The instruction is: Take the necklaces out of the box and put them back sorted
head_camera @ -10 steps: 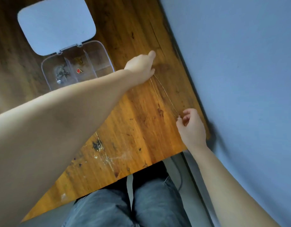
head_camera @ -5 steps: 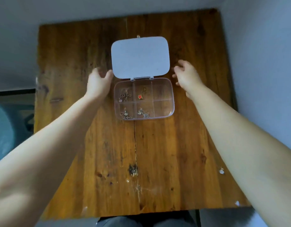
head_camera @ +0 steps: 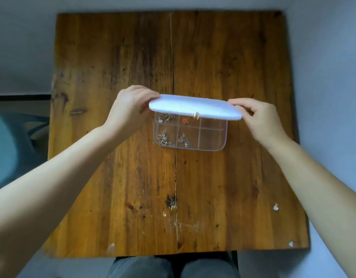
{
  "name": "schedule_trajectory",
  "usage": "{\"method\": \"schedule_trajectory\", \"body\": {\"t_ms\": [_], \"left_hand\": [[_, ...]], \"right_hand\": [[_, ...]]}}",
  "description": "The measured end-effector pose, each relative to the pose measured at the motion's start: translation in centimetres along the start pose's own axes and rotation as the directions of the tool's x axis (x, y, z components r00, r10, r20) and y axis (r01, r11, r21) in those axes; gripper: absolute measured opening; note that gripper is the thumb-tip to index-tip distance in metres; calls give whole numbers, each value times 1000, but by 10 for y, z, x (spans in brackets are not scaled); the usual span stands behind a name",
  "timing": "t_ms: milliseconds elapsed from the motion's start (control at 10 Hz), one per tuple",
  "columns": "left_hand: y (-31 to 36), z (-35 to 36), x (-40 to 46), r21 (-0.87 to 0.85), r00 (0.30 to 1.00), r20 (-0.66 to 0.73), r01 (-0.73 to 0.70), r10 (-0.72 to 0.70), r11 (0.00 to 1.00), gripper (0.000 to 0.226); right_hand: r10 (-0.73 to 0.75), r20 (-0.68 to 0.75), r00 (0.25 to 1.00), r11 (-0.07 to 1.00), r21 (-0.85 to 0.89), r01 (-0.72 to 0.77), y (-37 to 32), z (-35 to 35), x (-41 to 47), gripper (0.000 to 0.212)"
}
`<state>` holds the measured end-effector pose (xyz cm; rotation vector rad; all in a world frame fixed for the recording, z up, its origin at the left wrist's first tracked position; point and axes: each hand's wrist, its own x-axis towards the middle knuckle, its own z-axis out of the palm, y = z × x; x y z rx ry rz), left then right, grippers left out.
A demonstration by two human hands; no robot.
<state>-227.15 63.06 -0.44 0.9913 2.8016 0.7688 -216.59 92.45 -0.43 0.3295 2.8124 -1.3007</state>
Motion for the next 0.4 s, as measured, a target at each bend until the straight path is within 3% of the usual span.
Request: {"method": "schedule_trajectory", "body": {"t_ms": [100, 300, 400], "left_hand": [[0, 18, -31, 165, 997, 71, -51, 40, 985, 28], [11, 42, -52, 229, 998, 45, 37, -49, 973, 41], [27, 43, -66, 199, 987, 34, 149, -159, 969, 48]], "right_hand": [[21, 21, 1000, 998, -56, -20, 6, 21, -26, 31], [78, 30, 997, 992, -97, -74, -3, 37, -42, 40], [133, 95, 987, 985, -126, -121, -25, 20, -52, 46]]}}
